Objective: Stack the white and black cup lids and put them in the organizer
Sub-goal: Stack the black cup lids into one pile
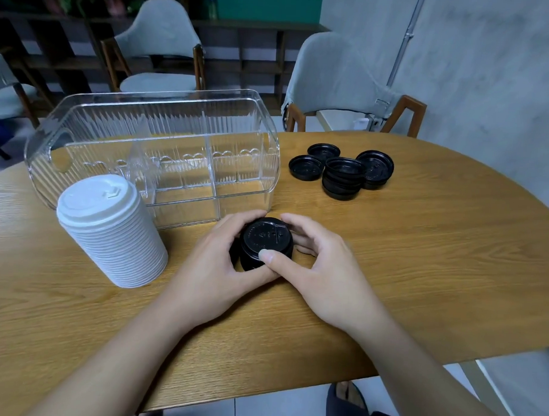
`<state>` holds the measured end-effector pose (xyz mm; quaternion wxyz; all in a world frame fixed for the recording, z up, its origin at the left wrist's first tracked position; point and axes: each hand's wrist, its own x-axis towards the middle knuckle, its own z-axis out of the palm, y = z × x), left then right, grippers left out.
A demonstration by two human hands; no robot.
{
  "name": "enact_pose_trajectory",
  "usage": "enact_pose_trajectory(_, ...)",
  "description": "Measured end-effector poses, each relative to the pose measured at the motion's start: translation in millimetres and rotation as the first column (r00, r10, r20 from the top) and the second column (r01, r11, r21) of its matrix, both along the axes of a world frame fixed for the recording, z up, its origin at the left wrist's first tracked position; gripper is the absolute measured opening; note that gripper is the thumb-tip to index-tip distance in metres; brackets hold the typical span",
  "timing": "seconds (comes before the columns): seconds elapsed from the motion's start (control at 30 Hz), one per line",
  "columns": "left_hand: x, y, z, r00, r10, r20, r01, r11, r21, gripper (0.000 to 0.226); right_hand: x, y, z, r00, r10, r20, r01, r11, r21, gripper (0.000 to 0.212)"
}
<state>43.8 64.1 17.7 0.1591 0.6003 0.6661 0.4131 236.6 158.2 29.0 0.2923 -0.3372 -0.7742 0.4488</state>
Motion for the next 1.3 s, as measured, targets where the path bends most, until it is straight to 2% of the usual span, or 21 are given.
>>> enact_pose_trajectory(0.13, -0.1, 3.8, 4.2, 0.999, 0.022, -0.038, -0.023, 1.0, -0.016, 0.087, 6.7, 8.3, -1.6, 0.999, -0.052, -0.01, 0.052, 0.999, -0.013, 0.066)
enact_pose_trajectory(0.33, 9.7, 16.7, 7.4, 0.996, 0.039, -0.077, -0.042, 0.998, -0.035, 0.09, 21.8, 46.1, 12.7, 0.963, -0.255, -0.085, 0.26, 0.964, 0.052, 0.044)
enact_pose_trajectory(0.43, 18.9, 24.7, 9.9, 0.995, 0.046, -0.083, -0.05, 0.998, -0.047, 0.091, 25.6, 70.6, 17.6, 0.948, -0.317, -0.026, 0.311, 0.909, 0.279, 0.039)
enact_pose_trajectory(0.53, 28.7, 33.1, 8.6, 0.997, 0.052, -0.063, -0.054, 0.998, -0.042, 0.091, 25.7, 102.1, 19.3, 0.91, -0.408, 0.071, 0.303, 0.772, 0.56, 0.037)
enact_pose_trajectory(0.63, 33.6, 41.1, 5.1, 0.998, 0.054, -0.045, -0.056, 0.998, -0.031, 0.091, 21.4, 131.5, 21.9, 0.858, -0.465, 0.216, 0.21, 0.703, 0.68, 0.043)
enact_pose_trajectory(0.73, 34.0, 44.7, 2.1, 0.998, 0.06, -0.027, -0.06, 0.998, -0.029, 0.09, 12.5, 147.3, 20.4, 0.803, -0.473, 0.362, 0.106, 0.712, 0.694, 0.048)
enact_pose_trajectory(0.83, 33.9, 45.5, -0.3, 0.998, 0.058, -0.026, -0.058, 0.998, -0.024, 0.089, 7.3, 152.3, 14.9, 0.793, -0.46, 0.399, 0.08, 0.728, 0.68, 0.044)
enact_pose_trajectory(1.0, 32.0, 42.2, -1.1, 0.998, 0.055, -0.035, -0.056, 0.998, -0.025, 0.091, 9.0, 140.4, 6.3, 0.83, -0.463, 0.311, 0.137, 0.71, 0.691, 0.024)
enact_pose_trajectory(1.3, 19.4, 28.4, 0.6, 0.994, 0.101, -0.045, -0.102, 0.994, -0.036, 0.089, -3.4, 62.5, -6.3, 0.909, -0.378, 0.179, 0.156, 0.703, 0.694, 0.018)
